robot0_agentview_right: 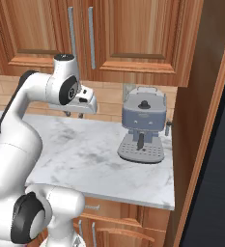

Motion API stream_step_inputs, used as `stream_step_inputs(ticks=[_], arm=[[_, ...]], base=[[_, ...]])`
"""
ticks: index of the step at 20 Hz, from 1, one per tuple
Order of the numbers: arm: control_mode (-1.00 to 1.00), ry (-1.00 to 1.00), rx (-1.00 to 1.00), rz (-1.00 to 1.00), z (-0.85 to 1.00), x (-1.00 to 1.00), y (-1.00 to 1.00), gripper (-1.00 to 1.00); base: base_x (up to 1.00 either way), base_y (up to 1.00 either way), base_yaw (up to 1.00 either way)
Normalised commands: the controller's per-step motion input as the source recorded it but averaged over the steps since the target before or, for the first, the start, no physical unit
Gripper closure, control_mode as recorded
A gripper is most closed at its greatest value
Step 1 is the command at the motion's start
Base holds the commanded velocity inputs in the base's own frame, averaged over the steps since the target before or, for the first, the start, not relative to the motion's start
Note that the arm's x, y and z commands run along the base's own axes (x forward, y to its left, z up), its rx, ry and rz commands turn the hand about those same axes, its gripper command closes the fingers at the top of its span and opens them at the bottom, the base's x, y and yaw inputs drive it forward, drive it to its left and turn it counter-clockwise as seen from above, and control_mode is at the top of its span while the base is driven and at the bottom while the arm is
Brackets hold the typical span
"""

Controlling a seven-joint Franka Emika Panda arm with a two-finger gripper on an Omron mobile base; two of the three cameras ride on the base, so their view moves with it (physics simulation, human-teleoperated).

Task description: Navigate to the stove.

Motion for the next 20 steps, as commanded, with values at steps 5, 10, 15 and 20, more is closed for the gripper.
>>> stream_step_inputs(ticks=[5,10,15,20], arm=[[-1.0,-0.04,0.0,0.0,0.0,-0.62,0.0,-1.0],[-1.0,-0.04,0.02,-0.04,0.0,-1.0,0.0,-1.0],[-1.0,-0.02,0.0,-0.01,-0.02,-0.95,0.0,-1.0],[1.0,0.0,0.0,0.0,-0.02,-0.56,0.0,-1.0]], base=[[0.0,0.0,0.0],[0.0,0.0,0.0],[0.0,0.0,0.0],[-0.4,0.0,-0.01]])
